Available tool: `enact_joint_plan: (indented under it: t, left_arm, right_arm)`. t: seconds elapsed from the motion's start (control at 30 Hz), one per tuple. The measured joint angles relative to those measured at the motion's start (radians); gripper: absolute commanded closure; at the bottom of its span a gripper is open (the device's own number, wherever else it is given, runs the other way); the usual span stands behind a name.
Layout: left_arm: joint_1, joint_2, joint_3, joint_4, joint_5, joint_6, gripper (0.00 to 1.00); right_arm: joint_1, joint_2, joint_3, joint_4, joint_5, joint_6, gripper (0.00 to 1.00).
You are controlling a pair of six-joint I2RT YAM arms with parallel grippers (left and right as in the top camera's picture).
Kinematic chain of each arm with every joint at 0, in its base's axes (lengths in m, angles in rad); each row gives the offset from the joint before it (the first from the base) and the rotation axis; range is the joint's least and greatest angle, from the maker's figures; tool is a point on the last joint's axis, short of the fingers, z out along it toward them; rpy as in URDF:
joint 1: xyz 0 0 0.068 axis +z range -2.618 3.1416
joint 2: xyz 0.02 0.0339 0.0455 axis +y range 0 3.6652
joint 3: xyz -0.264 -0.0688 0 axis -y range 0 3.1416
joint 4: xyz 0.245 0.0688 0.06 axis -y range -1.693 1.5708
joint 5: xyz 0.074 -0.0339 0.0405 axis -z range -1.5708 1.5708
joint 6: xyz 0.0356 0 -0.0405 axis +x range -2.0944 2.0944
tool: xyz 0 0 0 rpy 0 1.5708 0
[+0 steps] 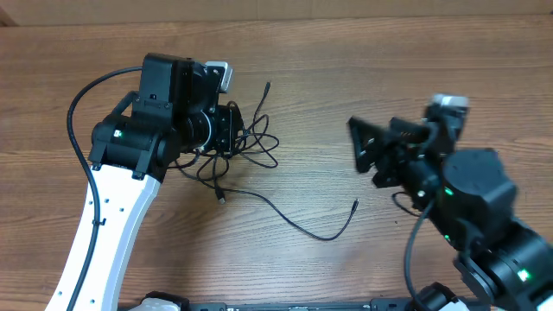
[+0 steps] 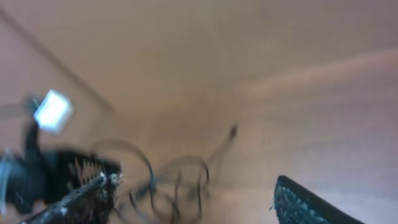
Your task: Untangle cables
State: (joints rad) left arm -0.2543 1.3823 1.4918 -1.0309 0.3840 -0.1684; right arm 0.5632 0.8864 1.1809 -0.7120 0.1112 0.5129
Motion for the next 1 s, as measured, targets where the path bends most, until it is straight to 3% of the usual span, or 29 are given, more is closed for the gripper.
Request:
enact_joint_plan:
  t: [0.37, 0.7, 0.8, 1.0]
  left_arm:
    - [0.000, 0.000, 0.000, 0.021, 0.243, 0.127, 0.96]
    - [0.000, 0.000, 0.000, 0.021, 0.298, 0.146, 0.96]
    - [0.000, 0.000, 0.000, 0.031, 0.346, 0.146, 0.96]
    - [0.000, 0.000, 0.000, 0.063, 0.417, 0.064, 0.96]
  right_arm:
    - [0.000, 0.257, 0.000, -0.103, -0.386, -0.031, 0.22]
    - [0.007, 0.407, 0.000, -0.047, -0.531, -0.008, 0.26]
    - [0.015, 0.425, 0.000, -0.032, -0.543, -0.059, 0.33]
    - [0.016, 0.472, 0.000, -0.036, -0.552, -0.280, 0.27]
